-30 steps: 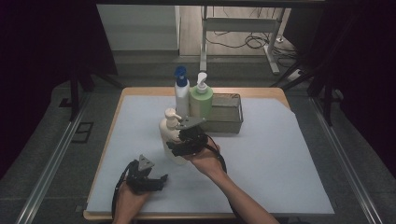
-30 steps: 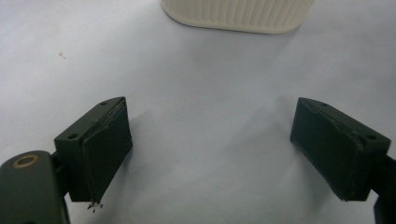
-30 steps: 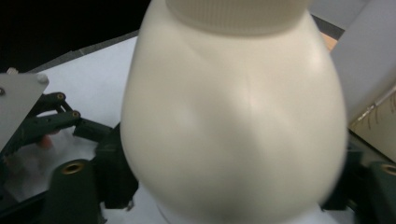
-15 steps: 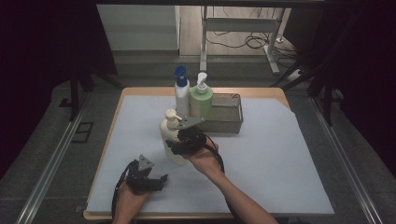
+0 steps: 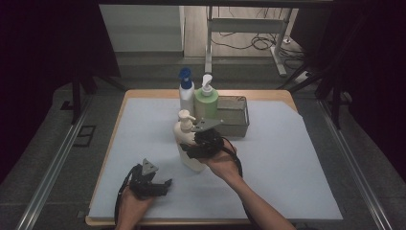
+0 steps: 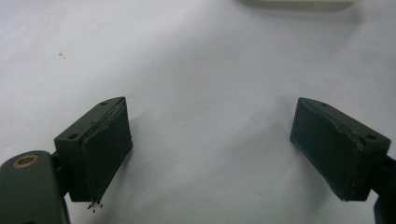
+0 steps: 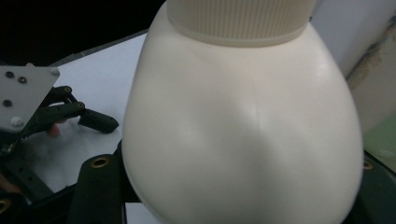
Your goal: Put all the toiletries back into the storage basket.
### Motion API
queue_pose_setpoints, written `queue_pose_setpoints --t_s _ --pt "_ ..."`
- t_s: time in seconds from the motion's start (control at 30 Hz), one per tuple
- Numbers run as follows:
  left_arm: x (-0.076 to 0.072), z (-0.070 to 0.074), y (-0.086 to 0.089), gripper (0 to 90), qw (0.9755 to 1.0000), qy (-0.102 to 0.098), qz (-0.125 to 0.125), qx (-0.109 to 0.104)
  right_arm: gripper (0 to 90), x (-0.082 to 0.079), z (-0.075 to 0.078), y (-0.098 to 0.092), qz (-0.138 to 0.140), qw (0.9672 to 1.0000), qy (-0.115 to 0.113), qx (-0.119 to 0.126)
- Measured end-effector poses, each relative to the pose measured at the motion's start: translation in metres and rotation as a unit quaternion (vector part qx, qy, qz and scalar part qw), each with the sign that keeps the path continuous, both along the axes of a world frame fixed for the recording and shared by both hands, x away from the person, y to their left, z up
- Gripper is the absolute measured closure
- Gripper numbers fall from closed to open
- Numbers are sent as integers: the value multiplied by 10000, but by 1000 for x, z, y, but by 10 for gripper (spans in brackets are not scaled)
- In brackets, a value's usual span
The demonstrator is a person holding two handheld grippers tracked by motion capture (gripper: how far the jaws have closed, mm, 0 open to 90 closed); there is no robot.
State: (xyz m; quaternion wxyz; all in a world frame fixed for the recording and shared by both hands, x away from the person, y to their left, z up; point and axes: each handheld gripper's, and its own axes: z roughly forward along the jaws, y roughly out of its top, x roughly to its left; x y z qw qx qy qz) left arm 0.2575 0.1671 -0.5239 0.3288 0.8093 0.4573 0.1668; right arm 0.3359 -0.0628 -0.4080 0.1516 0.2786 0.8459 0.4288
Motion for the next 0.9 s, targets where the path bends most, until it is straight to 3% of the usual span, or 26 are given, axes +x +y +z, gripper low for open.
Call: queue_pose_setpoints --t_s 0.33,0.9 --pt "0 0 0 122 10000 4 -2 0 369 -2 5 -25 -114 9999 36 -80" --pt "0 0 0 122 10000 3 1 -3 370 0 14 -71 -469 9989 75 5"
